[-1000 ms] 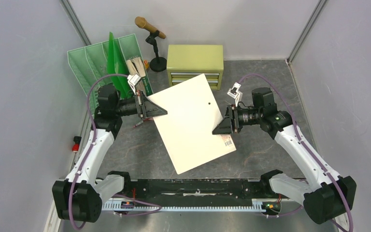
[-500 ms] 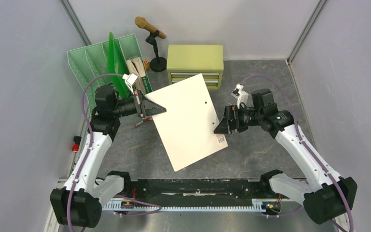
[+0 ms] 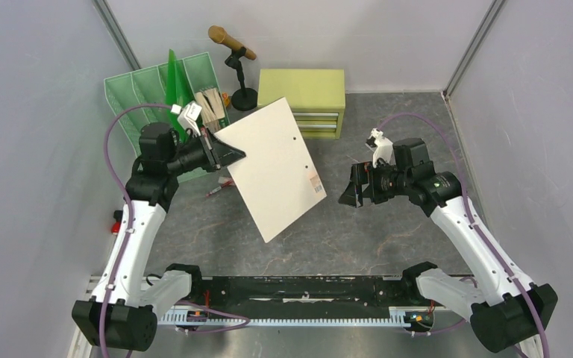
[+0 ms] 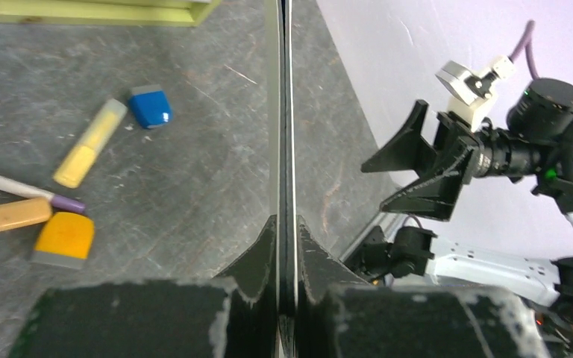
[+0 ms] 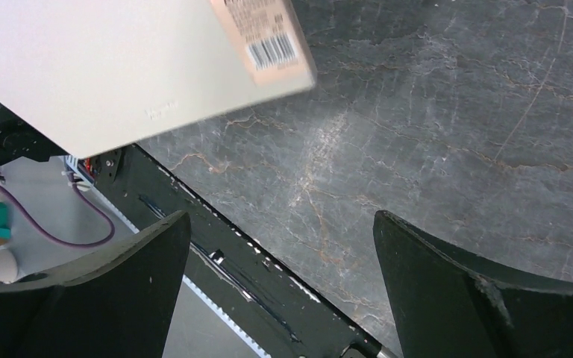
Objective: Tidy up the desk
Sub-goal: Place the folder in the storage box.
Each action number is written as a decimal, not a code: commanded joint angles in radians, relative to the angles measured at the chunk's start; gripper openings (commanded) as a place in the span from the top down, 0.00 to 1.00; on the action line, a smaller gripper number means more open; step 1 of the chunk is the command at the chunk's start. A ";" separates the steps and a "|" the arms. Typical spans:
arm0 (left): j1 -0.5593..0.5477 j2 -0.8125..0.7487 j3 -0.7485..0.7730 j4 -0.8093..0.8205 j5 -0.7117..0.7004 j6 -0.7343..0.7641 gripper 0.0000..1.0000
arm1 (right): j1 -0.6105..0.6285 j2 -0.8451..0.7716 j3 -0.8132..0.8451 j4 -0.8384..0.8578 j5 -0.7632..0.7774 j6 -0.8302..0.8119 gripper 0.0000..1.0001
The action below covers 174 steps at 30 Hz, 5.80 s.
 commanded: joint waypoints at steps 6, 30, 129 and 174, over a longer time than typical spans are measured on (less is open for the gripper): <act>0.000 -0.014 0.178 -0.064 -0.268 0.085 0.98 | -0.003 -0.030 -0.009 0.001 0.030 -0.024 0.02; 0.000 -0.056 0.367 0.148 -0.459 0.151 0.97 | -0.003 -0.059 -0.121 0.000 0.038 -0.050 0.02; -0.039 -0.279 -0.301 0.305 0.379 -0.282 0.58 | -0.039 0.209 0.145 0.237 -0.575 -0.109 1.00; -0.084 -0.314 -0.136 0.088 -0.288 0.042 0.98 | -0.085 -0.030 0.044 0.252 -0.007 -0.058 0.02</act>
